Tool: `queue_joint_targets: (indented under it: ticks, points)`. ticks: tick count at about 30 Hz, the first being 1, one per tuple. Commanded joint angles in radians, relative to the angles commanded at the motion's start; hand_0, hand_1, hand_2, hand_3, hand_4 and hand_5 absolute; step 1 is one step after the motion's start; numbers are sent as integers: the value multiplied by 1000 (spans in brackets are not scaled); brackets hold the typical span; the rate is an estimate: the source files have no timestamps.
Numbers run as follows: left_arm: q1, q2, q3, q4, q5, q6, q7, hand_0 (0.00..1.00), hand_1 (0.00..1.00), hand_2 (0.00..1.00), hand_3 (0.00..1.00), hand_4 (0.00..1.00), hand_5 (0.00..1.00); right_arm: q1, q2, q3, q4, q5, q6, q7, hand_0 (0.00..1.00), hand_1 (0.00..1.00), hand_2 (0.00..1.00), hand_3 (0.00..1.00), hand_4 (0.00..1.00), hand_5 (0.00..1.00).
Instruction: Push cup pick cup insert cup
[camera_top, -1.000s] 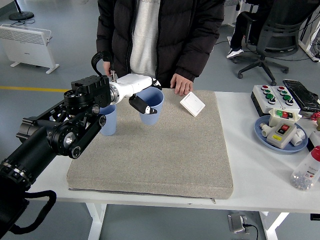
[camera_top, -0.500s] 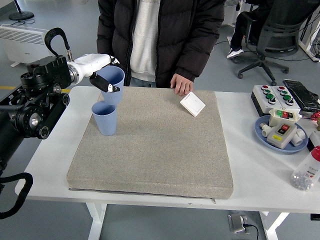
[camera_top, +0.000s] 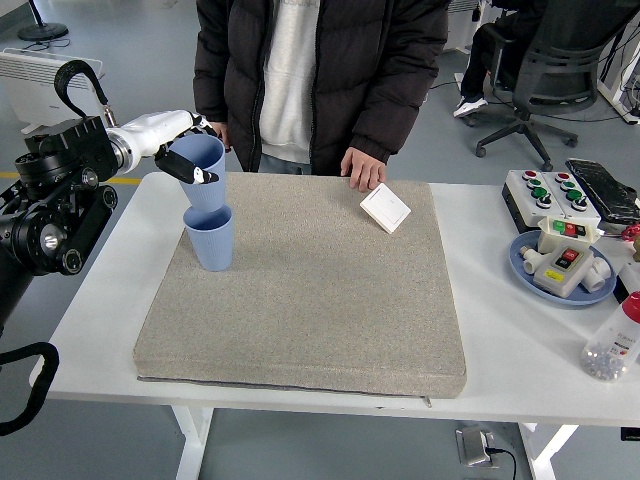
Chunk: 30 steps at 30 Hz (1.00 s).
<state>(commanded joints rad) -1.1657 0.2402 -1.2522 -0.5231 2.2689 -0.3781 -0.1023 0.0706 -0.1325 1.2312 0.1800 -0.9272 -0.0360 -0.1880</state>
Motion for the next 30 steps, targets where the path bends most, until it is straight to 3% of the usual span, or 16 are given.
queue_joint_targets:
  ticks: [23, 24, 29, 30]
  points:
    - [24, -24, 2, 38, 0, 17, -10, 570, 577, 569, 553, 391, 2, 9, 0, 0, 0, -6, 1, -1, 756, 629, 650, 559, 81, 461]
    - [24, -25, 0, 40, 0, 18, -11, 467, 616, 666, 618, 647, 52, 9, 0, 0, 0, -7, 1, -1, 756, 629, 650, 559, 82, 460]
    - [28, -29, -9, 53, 0, 28, -15, 467, 616, 666, 618, 647, 52, 10, 0, 0, 0, -8, 1, -2, 756, 629, 650, 559, 82, 460]
    - [29, -29, -12, 56, 0, 29, -15, 624, 720, 796, 725, 792, 218, 11, 0, 0, 0, -7, 1, -1, 756, 629, 650, 560, 81, 460]
